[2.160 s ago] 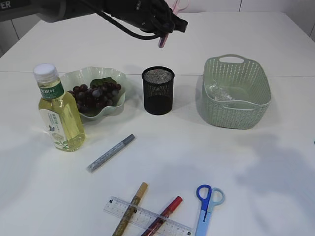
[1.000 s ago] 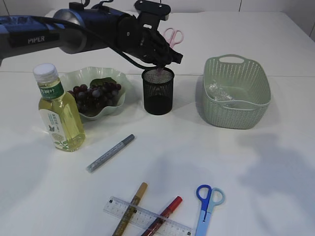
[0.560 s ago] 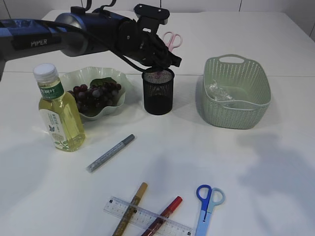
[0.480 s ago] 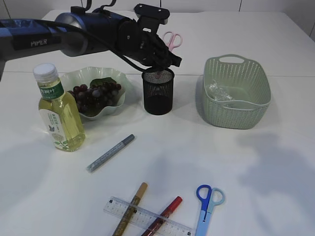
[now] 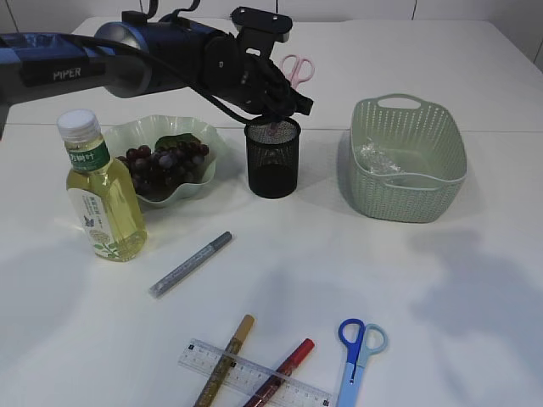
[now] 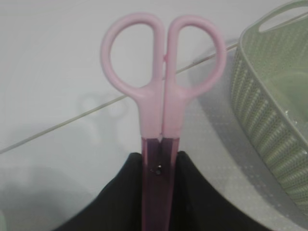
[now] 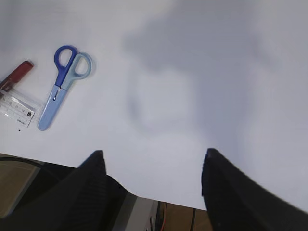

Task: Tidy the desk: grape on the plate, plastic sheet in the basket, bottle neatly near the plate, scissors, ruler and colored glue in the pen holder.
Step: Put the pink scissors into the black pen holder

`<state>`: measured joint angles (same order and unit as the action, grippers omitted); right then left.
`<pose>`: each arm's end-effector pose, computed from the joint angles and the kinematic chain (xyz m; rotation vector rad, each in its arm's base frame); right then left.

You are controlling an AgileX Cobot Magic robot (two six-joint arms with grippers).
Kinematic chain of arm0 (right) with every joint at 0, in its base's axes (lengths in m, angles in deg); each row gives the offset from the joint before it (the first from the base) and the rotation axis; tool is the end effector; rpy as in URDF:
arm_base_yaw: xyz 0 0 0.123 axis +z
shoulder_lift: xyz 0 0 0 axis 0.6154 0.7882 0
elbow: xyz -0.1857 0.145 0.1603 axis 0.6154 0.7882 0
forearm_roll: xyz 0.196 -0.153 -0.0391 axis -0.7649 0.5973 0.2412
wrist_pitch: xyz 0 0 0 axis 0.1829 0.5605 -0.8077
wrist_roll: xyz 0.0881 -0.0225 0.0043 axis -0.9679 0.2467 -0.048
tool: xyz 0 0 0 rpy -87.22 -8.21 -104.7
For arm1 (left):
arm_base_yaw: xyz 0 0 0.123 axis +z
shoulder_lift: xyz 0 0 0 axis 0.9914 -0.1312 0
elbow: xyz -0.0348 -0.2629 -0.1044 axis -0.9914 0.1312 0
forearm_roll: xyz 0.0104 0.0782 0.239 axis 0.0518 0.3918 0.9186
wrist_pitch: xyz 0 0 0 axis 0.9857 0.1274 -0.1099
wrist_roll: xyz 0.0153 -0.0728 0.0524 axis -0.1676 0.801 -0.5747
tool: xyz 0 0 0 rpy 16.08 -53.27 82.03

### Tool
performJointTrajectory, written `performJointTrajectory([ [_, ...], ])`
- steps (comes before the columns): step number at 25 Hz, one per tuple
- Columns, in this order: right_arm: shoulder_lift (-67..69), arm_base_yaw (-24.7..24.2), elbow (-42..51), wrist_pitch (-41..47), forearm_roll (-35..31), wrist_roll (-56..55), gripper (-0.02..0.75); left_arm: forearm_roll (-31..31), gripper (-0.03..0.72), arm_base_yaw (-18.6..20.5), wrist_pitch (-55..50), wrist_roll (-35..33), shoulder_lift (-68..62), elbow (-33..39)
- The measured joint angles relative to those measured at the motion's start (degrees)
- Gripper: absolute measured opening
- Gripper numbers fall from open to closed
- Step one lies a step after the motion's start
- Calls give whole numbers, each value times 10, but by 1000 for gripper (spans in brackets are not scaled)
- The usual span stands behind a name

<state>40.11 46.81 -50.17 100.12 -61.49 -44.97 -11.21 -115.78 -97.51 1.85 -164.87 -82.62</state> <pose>0.1944 0.0381 0.3146 -0.1787 2.8819 0.1593 0.4609 -0.2998 0.1937 0.5961 2.1307 -0.3035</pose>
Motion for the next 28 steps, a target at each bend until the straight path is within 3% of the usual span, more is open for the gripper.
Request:
performJointTrajectory([
  [28,0,0,0,0,0,1,490,-1,160,0,-22,0,0,0],
])
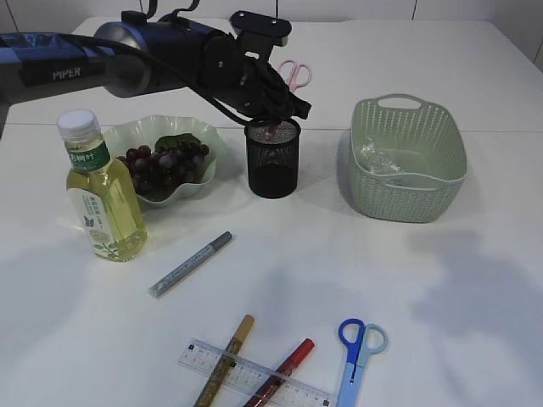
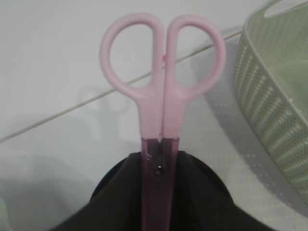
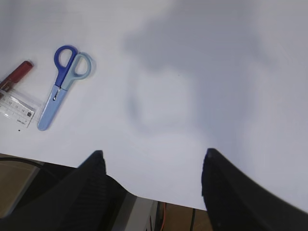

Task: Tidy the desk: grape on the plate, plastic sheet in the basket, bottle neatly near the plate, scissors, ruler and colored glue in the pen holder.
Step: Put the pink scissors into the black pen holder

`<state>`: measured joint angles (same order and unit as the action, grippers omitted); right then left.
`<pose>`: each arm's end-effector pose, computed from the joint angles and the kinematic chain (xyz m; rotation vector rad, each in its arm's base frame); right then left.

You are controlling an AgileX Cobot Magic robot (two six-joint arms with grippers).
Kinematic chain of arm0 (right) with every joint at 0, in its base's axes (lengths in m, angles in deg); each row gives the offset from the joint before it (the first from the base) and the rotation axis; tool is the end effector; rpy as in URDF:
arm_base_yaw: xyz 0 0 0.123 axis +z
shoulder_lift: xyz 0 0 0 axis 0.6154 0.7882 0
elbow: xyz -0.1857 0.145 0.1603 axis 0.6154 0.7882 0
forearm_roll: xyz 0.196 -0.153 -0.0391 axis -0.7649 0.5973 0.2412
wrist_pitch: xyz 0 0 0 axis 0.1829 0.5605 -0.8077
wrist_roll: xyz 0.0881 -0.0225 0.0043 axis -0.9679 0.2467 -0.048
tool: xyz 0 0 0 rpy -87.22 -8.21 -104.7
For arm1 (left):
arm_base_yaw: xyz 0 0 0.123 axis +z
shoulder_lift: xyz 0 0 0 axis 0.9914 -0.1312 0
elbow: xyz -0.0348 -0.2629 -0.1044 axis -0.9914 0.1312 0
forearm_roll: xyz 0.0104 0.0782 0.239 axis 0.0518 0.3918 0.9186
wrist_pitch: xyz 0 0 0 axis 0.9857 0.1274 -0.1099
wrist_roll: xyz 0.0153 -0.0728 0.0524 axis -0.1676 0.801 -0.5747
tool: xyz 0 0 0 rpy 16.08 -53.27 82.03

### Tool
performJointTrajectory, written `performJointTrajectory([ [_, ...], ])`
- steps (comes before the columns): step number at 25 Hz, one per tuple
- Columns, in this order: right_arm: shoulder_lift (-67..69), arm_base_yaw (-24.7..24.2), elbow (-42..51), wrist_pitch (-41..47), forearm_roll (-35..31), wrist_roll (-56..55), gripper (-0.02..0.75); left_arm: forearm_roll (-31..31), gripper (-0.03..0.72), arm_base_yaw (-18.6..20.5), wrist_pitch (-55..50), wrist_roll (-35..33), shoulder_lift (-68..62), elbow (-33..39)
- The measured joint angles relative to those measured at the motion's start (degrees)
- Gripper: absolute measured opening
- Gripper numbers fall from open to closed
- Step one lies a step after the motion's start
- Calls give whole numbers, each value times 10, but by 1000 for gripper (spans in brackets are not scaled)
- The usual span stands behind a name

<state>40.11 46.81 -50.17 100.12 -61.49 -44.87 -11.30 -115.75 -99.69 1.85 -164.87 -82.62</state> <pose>0.1944 0.0381 0.3146 -0.1812 2.8816 0.1590 0.4595 -0.2982 0.1909 0.6022 2.1678 -0.2913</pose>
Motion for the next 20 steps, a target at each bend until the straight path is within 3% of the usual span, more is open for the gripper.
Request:
performJointTrajectory([
  [20,0,0,0,0,8,1,489,-2,206,0,8,0,0,0],
])
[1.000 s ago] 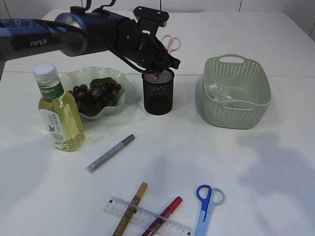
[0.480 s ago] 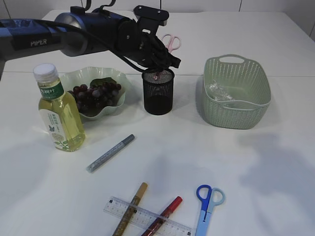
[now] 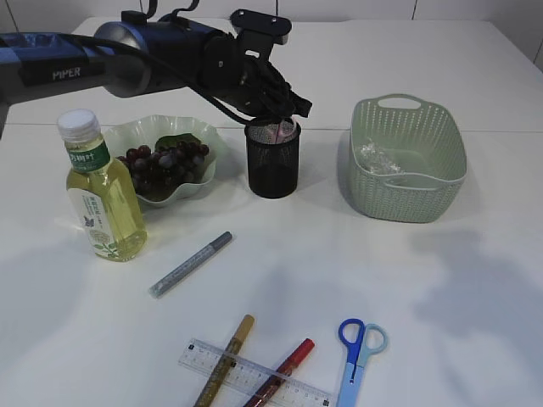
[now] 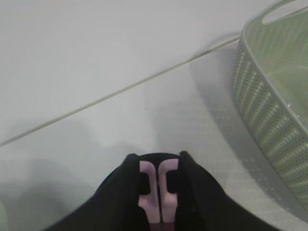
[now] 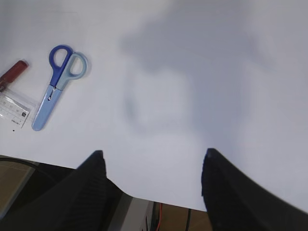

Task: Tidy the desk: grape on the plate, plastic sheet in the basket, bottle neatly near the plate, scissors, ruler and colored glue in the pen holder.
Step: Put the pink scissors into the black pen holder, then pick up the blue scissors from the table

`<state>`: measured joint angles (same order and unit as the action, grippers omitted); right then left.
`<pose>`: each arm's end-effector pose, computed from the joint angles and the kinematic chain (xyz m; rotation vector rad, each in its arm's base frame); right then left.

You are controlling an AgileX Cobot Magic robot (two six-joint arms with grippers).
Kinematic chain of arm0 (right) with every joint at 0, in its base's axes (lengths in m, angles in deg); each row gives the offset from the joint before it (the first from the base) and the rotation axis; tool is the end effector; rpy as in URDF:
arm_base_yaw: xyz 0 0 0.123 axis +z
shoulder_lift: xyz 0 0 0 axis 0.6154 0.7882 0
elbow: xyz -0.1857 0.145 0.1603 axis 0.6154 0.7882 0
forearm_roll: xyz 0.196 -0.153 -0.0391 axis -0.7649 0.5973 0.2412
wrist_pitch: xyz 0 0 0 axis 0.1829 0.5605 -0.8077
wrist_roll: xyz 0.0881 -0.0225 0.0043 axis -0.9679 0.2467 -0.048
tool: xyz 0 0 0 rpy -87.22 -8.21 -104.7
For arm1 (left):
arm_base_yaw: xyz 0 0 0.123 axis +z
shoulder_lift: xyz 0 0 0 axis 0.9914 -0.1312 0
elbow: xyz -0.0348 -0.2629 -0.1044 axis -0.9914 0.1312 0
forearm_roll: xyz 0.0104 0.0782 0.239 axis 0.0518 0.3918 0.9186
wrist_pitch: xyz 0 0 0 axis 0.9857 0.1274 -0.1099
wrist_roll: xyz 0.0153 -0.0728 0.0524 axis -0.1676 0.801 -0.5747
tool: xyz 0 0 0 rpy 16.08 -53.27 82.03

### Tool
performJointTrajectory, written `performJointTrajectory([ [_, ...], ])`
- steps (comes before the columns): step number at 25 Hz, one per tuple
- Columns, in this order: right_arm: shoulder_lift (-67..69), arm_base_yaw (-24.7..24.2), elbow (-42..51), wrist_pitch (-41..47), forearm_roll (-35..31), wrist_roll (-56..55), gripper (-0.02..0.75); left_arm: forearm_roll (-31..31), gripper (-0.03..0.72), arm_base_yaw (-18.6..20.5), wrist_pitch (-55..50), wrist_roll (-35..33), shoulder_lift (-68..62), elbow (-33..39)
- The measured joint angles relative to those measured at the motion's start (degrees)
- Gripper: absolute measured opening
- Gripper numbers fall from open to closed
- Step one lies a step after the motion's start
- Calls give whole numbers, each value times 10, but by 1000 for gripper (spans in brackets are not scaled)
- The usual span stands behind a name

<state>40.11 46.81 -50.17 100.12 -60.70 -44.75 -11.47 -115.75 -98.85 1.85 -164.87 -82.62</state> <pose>0.1946 0.0369 0.3145 -0.1881 2.8809 0.1389 0.4600 -0.2989 0.1920 0.5969 2.1548 -0.2992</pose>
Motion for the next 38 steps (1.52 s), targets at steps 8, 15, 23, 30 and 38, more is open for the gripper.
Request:
performJointTrajectory([
  [8,0,0,0,0,1,0,490,0,206,0,-20,0,12,0],
  [15,0,0,0,0,1,0,489,4,212,0,-86,0,69,0],
  [23,0,0,0,0,1,0,490,-27,215,0,-250,13,143,0],
  [30,0,0,0,0,1,-3,489,-75,237,0,-383,14,216,0],
  [38,0,0,0,0,-4,-13,490,-95,257,0,-492,15,310,0],
])
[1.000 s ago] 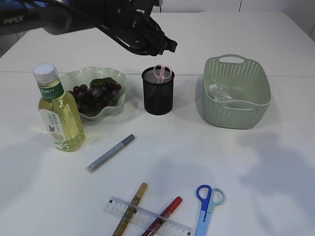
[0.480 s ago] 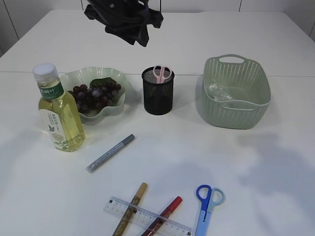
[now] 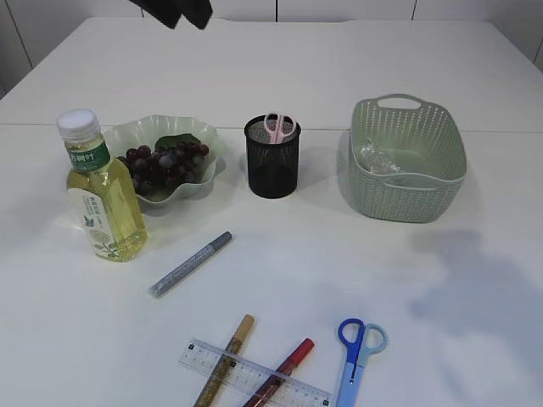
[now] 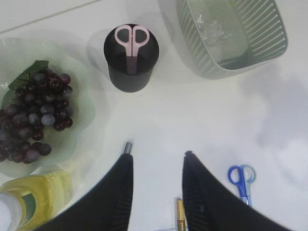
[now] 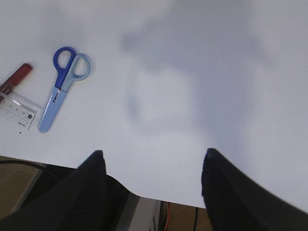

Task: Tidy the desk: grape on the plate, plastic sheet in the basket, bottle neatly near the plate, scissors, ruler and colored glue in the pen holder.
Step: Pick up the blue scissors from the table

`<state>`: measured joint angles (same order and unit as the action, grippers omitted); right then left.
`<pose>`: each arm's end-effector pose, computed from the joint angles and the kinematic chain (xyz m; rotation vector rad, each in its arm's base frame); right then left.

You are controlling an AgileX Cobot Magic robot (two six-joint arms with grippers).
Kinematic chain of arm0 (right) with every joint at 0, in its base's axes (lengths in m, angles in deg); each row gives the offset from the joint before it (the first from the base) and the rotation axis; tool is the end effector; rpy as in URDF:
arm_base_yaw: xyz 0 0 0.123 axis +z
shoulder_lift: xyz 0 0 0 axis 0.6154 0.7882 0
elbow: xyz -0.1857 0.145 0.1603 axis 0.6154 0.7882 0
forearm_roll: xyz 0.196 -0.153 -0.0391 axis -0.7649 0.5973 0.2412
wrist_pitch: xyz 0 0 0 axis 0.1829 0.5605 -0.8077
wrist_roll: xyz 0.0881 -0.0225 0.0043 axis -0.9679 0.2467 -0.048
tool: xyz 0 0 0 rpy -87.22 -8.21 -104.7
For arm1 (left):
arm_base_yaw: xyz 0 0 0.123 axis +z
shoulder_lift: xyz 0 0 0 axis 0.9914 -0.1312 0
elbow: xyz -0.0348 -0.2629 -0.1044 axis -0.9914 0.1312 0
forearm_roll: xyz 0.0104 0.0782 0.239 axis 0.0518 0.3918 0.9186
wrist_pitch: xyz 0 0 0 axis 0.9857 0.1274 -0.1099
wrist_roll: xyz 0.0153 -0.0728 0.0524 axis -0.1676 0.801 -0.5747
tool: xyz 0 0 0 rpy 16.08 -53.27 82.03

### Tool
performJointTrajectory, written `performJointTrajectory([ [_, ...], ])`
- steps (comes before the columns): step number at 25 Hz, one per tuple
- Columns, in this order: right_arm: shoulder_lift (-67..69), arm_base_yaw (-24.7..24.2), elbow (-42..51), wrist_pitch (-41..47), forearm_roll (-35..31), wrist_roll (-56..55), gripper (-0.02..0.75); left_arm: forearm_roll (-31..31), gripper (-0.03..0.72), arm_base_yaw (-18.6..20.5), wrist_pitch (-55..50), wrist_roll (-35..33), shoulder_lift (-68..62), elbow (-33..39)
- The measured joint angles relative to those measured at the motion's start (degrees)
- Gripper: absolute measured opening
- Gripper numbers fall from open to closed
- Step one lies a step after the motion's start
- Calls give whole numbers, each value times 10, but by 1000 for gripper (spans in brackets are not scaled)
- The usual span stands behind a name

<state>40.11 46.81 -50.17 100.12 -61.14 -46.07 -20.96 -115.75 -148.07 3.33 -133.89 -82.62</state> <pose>0.1945 0.0376 0.3146 -0.1528 2.8841 0.1541 0.3268 -0.2233 0.3997 0.5766 2.5146 -0.3841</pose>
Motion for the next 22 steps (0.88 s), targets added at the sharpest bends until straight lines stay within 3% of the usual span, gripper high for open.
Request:
performJointTrajectory([
  [10,0,0,0,0,-9,-30,490,-4,258,0,-12,4,129,17],
  [22,-1,0,6,-1,-59,-69,490,-7,258,0,-15,7,350,266],
])
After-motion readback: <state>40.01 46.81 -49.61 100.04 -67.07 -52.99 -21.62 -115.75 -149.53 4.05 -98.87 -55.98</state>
